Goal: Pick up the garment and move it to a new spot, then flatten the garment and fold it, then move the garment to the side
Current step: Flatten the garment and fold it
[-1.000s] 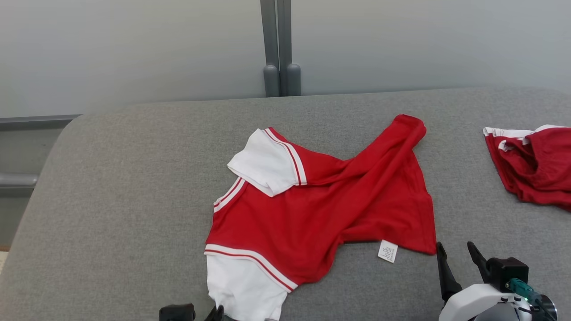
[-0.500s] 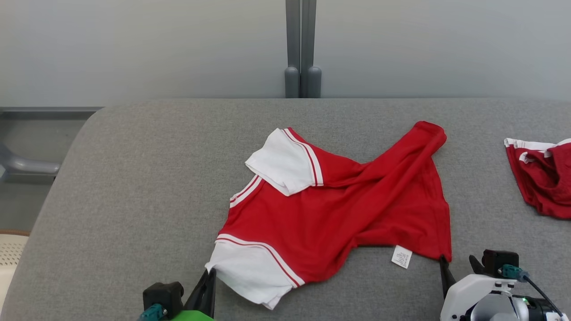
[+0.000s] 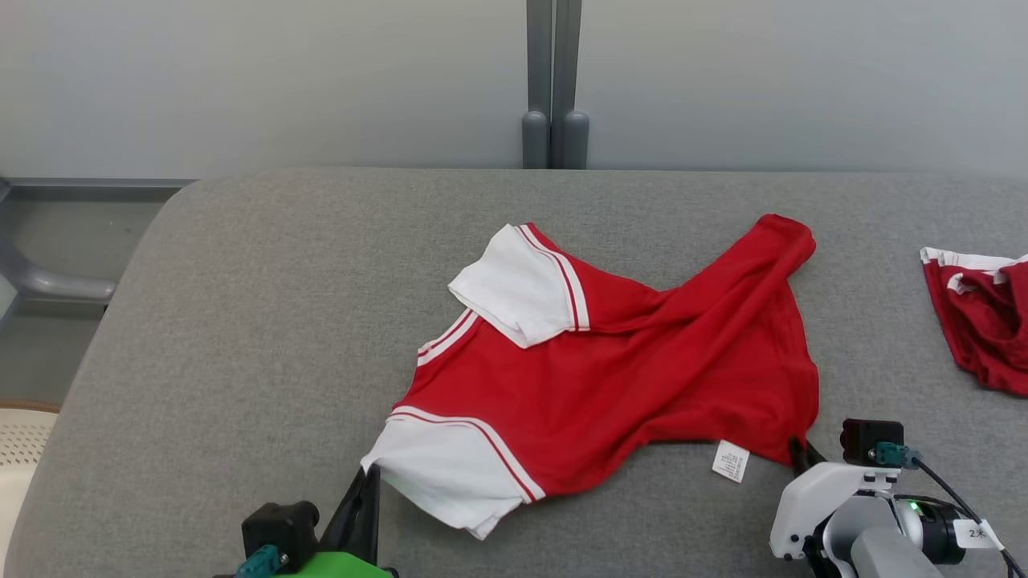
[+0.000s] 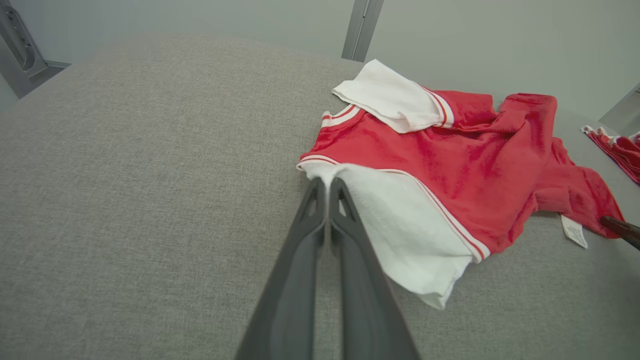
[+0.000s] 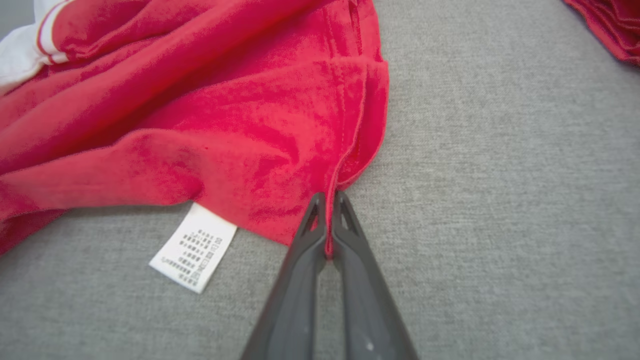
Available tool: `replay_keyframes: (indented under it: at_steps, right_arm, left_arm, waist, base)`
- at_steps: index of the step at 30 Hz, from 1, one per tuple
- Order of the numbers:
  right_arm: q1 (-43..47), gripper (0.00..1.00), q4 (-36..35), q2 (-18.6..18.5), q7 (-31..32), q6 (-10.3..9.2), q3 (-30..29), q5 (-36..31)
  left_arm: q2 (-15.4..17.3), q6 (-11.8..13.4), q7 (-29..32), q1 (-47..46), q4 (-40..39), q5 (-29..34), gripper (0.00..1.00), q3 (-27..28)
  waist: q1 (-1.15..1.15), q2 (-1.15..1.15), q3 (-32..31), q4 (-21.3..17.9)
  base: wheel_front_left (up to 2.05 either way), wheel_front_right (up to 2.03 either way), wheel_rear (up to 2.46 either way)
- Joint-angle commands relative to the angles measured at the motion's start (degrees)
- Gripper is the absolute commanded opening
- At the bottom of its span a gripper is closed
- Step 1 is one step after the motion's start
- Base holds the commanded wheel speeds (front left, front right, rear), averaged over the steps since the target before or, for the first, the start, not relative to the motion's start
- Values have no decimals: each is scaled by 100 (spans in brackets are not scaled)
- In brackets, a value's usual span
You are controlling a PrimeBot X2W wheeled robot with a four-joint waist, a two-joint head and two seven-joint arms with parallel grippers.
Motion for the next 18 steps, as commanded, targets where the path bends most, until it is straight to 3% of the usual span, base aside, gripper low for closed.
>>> replay_keyframes:
  at_steps: [1, 8, 13, 18]
  right_arm:
    - [-100, 0, -8, -23, -119, -2, 22, 100]
    - [-231, 0, -602, -29, -399, -2, 282, 565]
    - [-153, 0, -1573, -141, -351, -2, 508, 876]
    - [147, 0, -3003, -357, -141, -2, 705, 1215]
  left_arm:
    - [32, 36, -81, -100, -54, -25, 0, 39]
    - [55, -36, -421, -427, -281, -29, 0, 151]
    - [13, -88, -726, -779, -669, -220, 0, 352]
    - [65, -106, -871, -1084, -1263, -249, 0, 509]
  waist:
    - [0, 0, -10, -18]
    - [0, 0, -73, -175]
    - [0, 0, -129, -340]
    - [0, 0, -181, -512]
  base:
    - [0, 0, 0]
    - [0, 0, 0]
    - [0, 0, 0]
    - [0, 0, 0]
